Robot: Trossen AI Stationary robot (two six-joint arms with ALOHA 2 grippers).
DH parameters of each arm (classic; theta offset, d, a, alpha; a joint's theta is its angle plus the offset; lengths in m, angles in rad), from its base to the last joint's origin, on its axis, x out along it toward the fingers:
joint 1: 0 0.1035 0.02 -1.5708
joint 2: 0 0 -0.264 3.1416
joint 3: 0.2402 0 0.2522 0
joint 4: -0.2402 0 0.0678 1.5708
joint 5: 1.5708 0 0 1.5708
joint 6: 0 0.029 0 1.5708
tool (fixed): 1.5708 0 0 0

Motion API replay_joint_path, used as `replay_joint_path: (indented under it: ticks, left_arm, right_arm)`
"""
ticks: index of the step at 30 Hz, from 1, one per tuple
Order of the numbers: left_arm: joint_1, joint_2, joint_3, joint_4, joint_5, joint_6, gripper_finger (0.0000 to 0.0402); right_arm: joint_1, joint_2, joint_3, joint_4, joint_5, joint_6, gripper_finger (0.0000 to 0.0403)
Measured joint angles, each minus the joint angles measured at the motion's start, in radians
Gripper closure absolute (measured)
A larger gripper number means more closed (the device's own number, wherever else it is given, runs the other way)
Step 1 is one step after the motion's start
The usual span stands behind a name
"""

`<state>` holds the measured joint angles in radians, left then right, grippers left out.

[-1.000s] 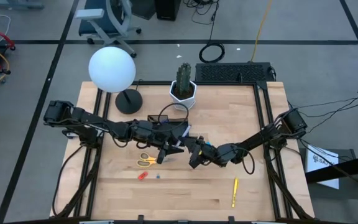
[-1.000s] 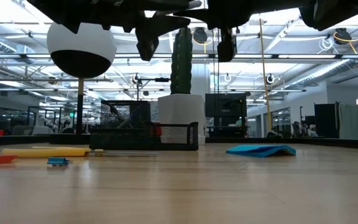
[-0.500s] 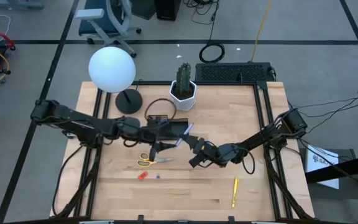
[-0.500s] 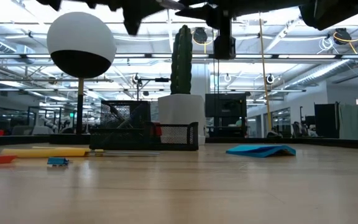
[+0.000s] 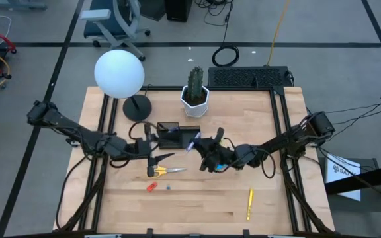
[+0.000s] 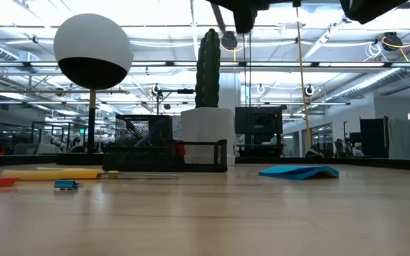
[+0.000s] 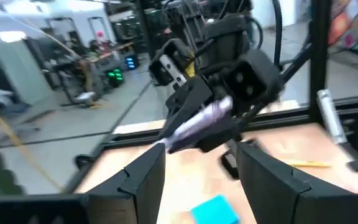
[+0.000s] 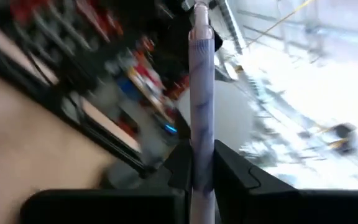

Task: Pick and place office supplies into organizer
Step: Put the purple pen into the desk organizer

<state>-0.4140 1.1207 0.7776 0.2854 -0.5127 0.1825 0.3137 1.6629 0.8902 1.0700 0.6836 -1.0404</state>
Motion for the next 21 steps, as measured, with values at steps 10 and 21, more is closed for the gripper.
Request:
replay_joint_path:
  ticks: [10,21]
  left_arm:
    - [-0.117,-0.013,0.0,0.02,-0.24,0.12,0.0199]
    - [-0.103,-0.106,-0.057,0.008,-0.193,0.081,0.0199]
  right_arm:
    - [-0.195,-0.013,0.0,-0.072,-0.432,0.648,0.0371]
    - [-0.351,0.029,0.0,0.023,-0.69,0.911,0.0371]
